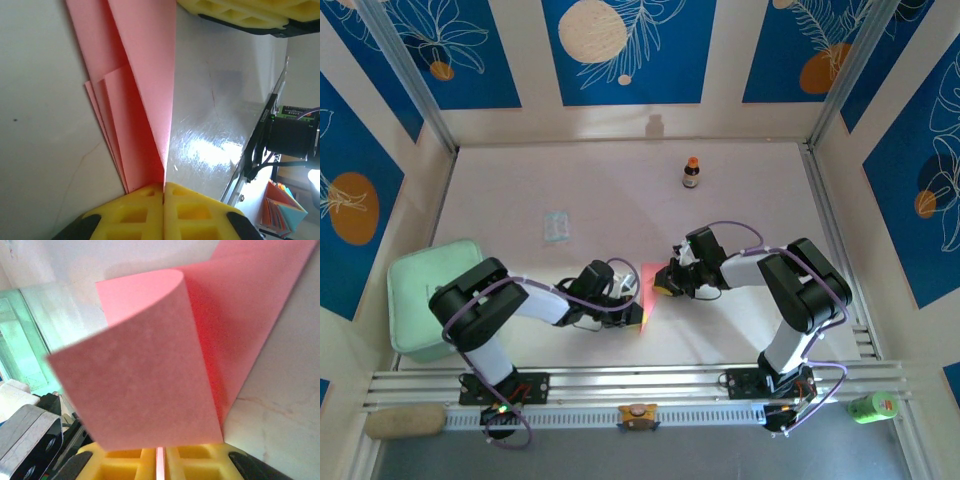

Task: Fold a paper plane with a square sheet of paper (pick it up from the middle)
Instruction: Fold the wing for the fifth time at the center of the table.

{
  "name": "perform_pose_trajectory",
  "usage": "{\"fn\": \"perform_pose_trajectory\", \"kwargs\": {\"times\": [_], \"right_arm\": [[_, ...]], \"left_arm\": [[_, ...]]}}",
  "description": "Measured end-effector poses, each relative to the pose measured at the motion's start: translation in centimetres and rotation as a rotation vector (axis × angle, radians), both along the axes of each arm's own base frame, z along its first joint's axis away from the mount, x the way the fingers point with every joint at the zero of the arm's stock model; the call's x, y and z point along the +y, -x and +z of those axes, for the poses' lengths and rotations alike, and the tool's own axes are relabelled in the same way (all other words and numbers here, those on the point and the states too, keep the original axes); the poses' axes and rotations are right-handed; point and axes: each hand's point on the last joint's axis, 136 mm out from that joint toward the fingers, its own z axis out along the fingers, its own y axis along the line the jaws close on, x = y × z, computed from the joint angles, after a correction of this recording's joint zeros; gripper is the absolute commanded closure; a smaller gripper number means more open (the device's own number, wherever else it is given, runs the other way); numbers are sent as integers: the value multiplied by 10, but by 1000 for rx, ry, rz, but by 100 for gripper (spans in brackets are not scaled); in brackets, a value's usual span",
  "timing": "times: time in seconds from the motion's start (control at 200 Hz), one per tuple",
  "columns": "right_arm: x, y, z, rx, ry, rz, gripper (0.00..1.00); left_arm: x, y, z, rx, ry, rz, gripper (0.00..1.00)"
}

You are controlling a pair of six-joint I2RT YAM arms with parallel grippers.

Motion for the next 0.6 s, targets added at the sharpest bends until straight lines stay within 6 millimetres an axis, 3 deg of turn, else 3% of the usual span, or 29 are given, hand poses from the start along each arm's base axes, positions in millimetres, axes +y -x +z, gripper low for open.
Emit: {"fn": "perform_pose_trajectory", "kwargs": {"times": [0.355, 0.47, 0.6], "right_arm": [[0, 0, 0, 3, 4, -1, 87], [0, 0, 0, 4, 7, -1, 87], [0, 0, 0, 5, 8, -2, 87]], "left_arm": [[1, 5, -1, 17, -4, -16, 87], [3, 6, -2, 21, -12, -17, 97], [4, 7, -3, 18, -16, -23, 97]]}}
